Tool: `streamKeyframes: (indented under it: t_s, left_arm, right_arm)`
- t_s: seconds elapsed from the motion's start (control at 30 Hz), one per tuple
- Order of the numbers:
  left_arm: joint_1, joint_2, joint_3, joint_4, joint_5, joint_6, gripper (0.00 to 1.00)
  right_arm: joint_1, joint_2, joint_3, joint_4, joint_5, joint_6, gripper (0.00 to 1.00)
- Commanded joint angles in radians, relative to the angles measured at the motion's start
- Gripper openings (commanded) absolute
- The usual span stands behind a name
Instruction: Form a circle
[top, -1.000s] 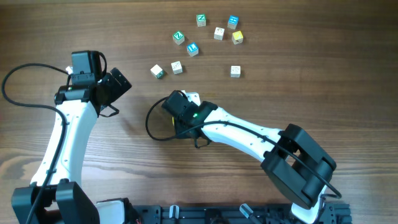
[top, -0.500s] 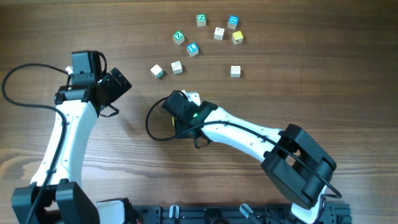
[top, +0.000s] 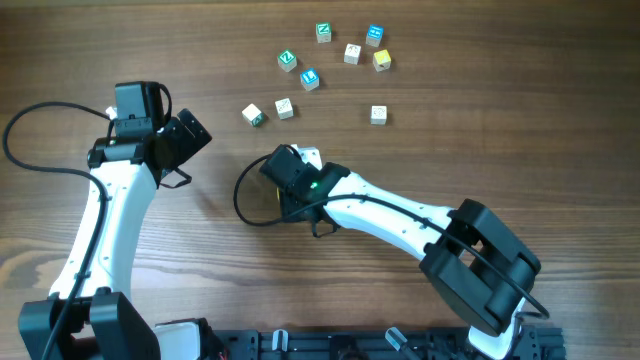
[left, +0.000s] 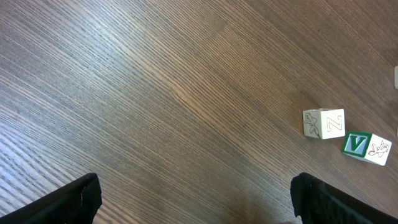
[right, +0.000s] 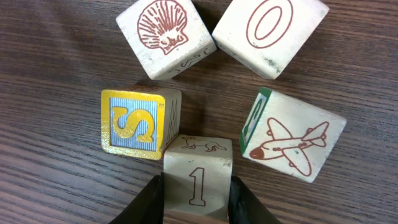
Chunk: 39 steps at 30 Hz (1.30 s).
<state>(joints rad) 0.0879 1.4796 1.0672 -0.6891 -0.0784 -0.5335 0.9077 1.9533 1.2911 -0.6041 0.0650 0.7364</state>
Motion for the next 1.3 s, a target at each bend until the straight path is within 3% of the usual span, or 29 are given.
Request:
streamKeyframes:
  t_s: [0.0, 0.2, 0.4, 0.5, 0.6, 1.27]
  left_arm:
    - [0.002, -0.006, 0.012, 0.001, -0.005, 0.001, 1.0]
    - [0.002, -0.006, 0.012, 0.001, -0.005, 0.001, 1.0]
    - [0.002, -0.006, 0.012, 0.001, -0.005, 0.002, 1.0]
    - [0.002, -0.006, 0.012, 0.0, -0.005, 0.001, 1.0]
    - [0.002, -0.006, 0.012, 0.0, -0.005, 0.001, 1.0]
    - [0.002, -0.006, 0.012, 0.0, -0.005, 0.001, 1.0]
  right_arm:
    - [-0.002, 0.013, 0.015, 0.001, 0.035, -0.002, 0.34]
    - [-0.002, 0.013, 0.015, 0.001, 0.036, -0.002, 0.34]
    - [-0.002, 0.013, 0.015, -0.006, 0.032, -0.001, 0.51]
    - [-0.002, 0.013, 0.015, -0.007, 0.032, 0.0, 0.5]
    - [-0.002, 0.013, 0.015, -0.014, 0.023, -0.001, 0.39]
    - [-0.002, 0.013, 0.015, 0.002, 0.025, -0.001, 0.36]
